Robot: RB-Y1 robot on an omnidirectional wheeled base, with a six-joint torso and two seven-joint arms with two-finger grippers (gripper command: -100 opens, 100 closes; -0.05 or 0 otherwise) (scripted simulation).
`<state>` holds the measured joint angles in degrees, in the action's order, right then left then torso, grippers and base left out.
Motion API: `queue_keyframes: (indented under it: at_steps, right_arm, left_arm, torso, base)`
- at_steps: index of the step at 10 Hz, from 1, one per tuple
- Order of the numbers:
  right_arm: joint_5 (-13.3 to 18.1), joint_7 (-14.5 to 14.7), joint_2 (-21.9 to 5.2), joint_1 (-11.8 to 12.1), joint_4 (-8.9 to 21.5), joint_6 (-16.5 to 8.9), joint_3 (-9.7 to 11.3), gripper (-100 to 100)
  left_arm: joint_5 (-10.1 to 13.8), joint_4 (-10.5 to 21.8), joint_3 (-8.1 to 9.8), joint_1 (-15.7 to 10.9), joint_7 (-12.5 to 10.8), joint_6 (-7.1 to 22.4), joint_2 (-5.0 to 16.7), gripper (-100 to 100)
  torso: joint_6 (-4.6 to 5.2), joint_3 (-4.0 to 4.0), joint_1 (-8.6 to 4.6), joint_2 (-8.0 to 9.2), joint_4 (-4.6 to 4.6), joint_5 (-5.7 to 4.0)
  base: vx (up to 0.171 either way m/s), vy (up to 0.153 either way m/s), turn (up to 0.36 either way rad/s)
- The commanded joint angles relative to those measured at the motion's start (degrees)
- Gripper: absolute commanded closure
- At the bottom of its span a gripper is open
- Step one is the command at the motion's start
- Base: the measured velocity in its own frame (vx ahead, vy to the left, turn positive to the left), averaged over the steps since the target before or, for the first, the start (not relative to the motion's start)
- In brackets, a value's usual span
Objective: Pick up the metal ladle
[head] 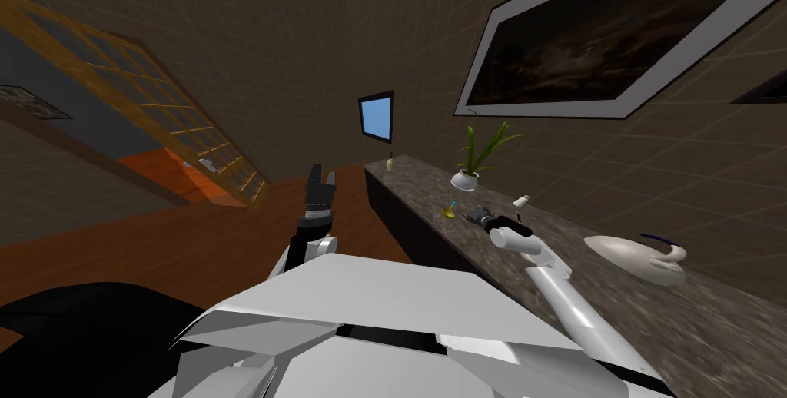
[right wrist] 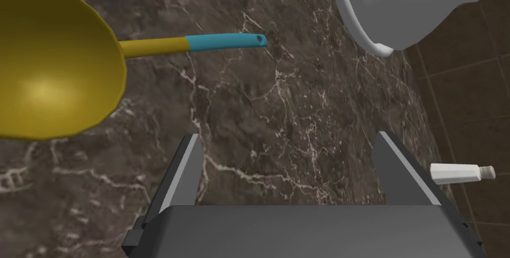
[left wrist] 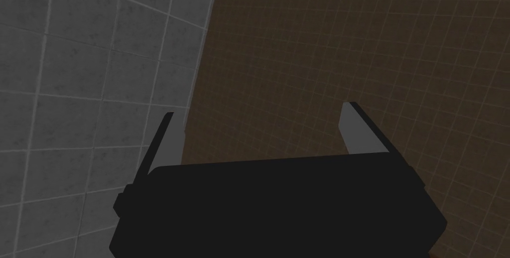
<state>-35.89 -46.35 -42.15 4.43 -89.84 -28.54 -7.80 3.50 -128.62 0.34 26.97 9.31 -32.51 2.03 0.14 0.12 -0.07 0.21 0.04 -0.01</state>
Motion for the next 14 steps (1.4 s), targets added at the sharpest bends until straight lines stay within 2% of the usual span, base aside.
queue_keyframes:
  at_steps: [1, 2, 3, 4, 5, 6, 7, 8, 9, 10, 11, 12, 13, 14]
  right_arm:
    - [-2.86, -2.86, -2.86, -1.46, 2.86, -2.86, -0.42, -100]
    - [-3.58, -3.71, -3.15, -1.46, 4.85, -3.64, -0.42, -100]
    - [-6.25, -5.41, -5.51, -2.64, 6.97, -5.21, -0.85, -100]
    - [-6.26, -7.06, -5.51, -2.64, 8.71, -6.75, -0.85, -100]
    - [-6.26, -7.21, -5.51, -2.64, 8.71, -7.14, -0.85, -100]
    - [-8.92, -9.55, -7.86, -3.72, 11.64, -9.36, -1.24, -100]
    - [-8.92, -10.66, -7.86, -3.72, 12.61, -10.58, -1.24, -100]
    - [-11.02, -12.82, -10.2, -4.69, 14.53, -12.68, -1.57, -100]
    - [-11.57, -14.05, -10.2, -4.69, 15.75, -13.97, -1.57, -100]
    - [-11.57, -14.05, -10.2, -4.69, 16.13, -13.97, -1.57, -100]
    - [-13.54, -17.37, -12.54, -5.52, 17.83, -17.05, -1.81, -100]
    - [-14.21, -17.37, -12.54, -5.52, 20.48, -17.29, -1.81, -100]
    - [-14.21, -17.37, -12.54, -5.52, 20.48, -17.29, -1.81, -100]
    - [-16.82, -19.37, -14.86, -6.21, 23.65, -19.6, -1.98, -100]
  left_arm:
    - [0.0, 0.0, 0.0, 0.0, 0.0, 0.0, 0.0, 0]
    - [0.0, 0.0, -0.01, -0.02, 0.0, 0.0, 0.0, 0]
    - [0.0, 0.0, 0.0, 0.0, 0.0, 0.0, 0.0, 0]
    - [0.0, 0.0, 0.0, -0.01, 0.0, 0.0, 0.0, 0]
    - [0.0, 0.0, 0.0, 0.0, 0.0, 0.0, 0.0, 0]
    - [0.0, 0.0, 0.0, 0.0, 0.0, 0.0, 0.0, 0]
    - [0.0, 0.0, -0.01, -0.01, 0.0, 0.0, 0.0, 0]
    - [0.0, 0.0, 0.0, 0.0, 0.0, 0.0, 0.0, 0]
    - [0.0, 0.0, 0.0, -0.01, 0.0, 0.0, 0.0, 0]
    - [0.0, 0.0, 0.0, 0.0, 0.0, 0.0, 0.0, 0]
    - [0.0, 0.0, 0.0, 0.0, 0.0, 0.0, 0.0, 0]
    - [0.0, 0.0, 0.0, -0.01, 0.0, 0.0, 0.0, 0]
    - [0.0, 0.0, 0.0, 0.0, 0.0, 0.0, 0.0, 0]
    - [0.0, 0.0, 0.01, 0.0, 0.0, 0.0, 0.0, 0]
  torso:
    - [0.0, 0.0, 0.0, 0.0, 0.0, 0.0]
    - [-0.11, 0.0, 0.02, -0.01, 0.01, 0.02]
    - [-0.02, 0.01, -0.02, 0.02, 0.01, 0.0]
    - [-0.07, 0.02, -0.04, 0.04, 0.01, 0.0]
    - [-0.01, 0.03, -0.05, 0.05, 0.01, -0.01]
    - [0.01, 0.02, -0.03, 0.03, 0.01, 0.0]
    - [-0.09, 0.02, -0.03, 0.04, 0.02, 0.01]
    - [0.0, 0.03, -0.06, 0.05, 0.02, -0.01]
    - [-0.06, 0.05, -0.09, 0.09, 0.03, 0.0]
    - [0.01, 0.07, -0.11, 0.11, 0.03, -0.02]
    - [0.02, 0.04, -0.08, 0.07, 0.02, -0.03]
    - [-0.06, 0.05, -0.08, 0.07, 0.03, 0.0]
    - [0.02, 0.05, -0.12, 0.09, 0.02, -0.03]
    - [0.02, 0.04, -0.08, 0.06, 0.02, -0.02]
  base:
    - [-0.011, 0.005, 0.305]
    - [-0.014, -0.009, 0.194]
    - [-0.022, -0.014, 0.233]
    - [-0.02, -0.014, 0.159]
    - [-0.009, -0.006, -0.021]
    - [-0.02, -0.009, 0.262]
    - [-0.021, -0.021, 0.157]
    - [-0.036, -0.028, 0.254]
    - [-0.035, -0.032, 0.119]
    - [-0.014, -0.015, -0.028]
    - [-0.027, -0.019, 0.243]
    - [-0.029, -0.032, 0.135]
    - [-0.015, -0.017, -0.024]
    - [-0.033, -0.028, 0.19]
